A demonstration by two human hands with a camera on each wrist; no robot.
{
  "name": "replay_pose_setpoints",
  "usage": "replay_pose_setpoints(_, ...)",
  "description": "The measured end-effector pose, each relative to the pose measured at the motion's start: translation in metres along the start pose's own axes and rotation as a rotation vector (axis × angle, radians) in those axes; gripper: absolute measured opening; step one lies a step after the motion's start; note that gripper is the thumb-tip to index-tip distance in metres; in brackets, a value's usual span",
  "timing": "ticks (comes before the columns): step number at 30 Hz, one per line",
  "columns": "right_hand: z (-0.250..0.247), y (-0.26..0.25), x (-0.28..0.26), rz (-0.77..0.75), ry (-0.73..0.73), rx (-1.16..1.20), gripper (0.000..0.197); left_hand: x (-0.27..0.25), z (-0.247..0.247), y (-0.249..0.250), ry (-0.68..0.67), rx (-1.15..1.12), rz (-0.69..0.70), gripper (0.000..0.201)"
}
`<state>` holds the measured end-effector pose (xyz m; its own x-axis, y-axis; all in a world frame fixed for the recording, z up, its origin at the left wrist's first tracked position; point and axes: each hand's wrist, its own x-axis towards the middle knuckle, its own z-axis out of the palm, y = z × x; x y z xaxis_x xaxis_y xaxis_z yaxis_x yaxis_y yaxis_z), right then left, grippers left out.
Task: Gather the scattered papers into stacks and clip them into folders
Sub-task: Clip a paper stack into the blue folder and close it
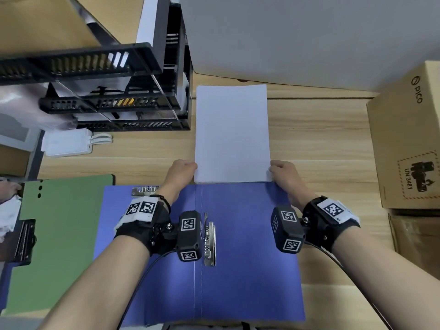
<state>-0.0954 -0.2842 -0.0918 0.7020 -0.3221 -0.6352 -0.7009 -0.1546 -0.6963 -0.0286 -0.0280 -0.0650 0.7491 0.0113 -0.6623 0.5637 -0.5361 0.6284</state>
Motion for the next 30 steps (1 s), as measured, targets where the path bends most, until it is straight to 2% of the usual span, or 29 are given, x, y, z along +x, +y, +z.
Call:
replay_pose_setpoints(3, 0.002, -0.007, -0.009, -0.021, 0.009, -0.015, 0.014, -0.004, 0.0, -0.001, 0.001, -0.004, 0.02, 0.013)
replay_pose_setpoints(8, 0.005, -0.012, -0.009, -0.062, 0.084, -0.06, 0.017, -0.009, 0.002, 0.002, 0.041, -0.024, 0.06, 0.026)
replay_pose_setpoints(13, 0.009, -0.018, -0.014, -0.121, 0.174, -0.161, 0.029, -0.011, 0.002, 0.005, 0.026, -0.041, 0.066, 0.025)
replay_pose_setpoints(15, 0.012, -0.02, -0.013, -0.102, 0.183, -0.134, 0.031, -0.01, 0.001, 0.002, 0.011, -0.05, 0.058, 0.015)
replay_pose_setpoints(16, 0.013, -0.021, -0.011, -0.081, 0.173, -0.093, 0.027, -0.008, 0.001, 0.001, 0.004, -0.05, 0.046, 0.01)
replay_pose_setpoints(18, 0.015, -0.023, -0.006, -0.017, 0.115, 0.041, 0.018, -0.005, 0.0, -0.004, -0.006, -0.049, 0.034, 0.014)
replay_pose_setpoints(21, 0.017, -0.028, 0.0, 0.116, -0.048, 0.225, 0.027, -0.007, -0.003, -0.003, -0.014, -0.088, 0.046, 0.029)
replay_pose_setpoints(23, 0.016, -0.034, -0.003, 0.135, -0.12, 0.26, 0.03, -0.012, -0.004, 0.001, -0.035, -0.107, 0.051, 0.034)
replay_pose_setpoints(27, 0.007, -0.035, -0.011, 0.091, -0.104, 0.367, 0.042, -0.015, -0.005, 0.004, 0.031, -0.132, 0.043, 0.026)
replay_pose_setpoints(30, -0.004, -0.027, -0.022, 0.076, -0.071, 0.392, 0.043, -0.015, -0.004, 0.005, 0.046, -0.194, 0.081, 0.043)
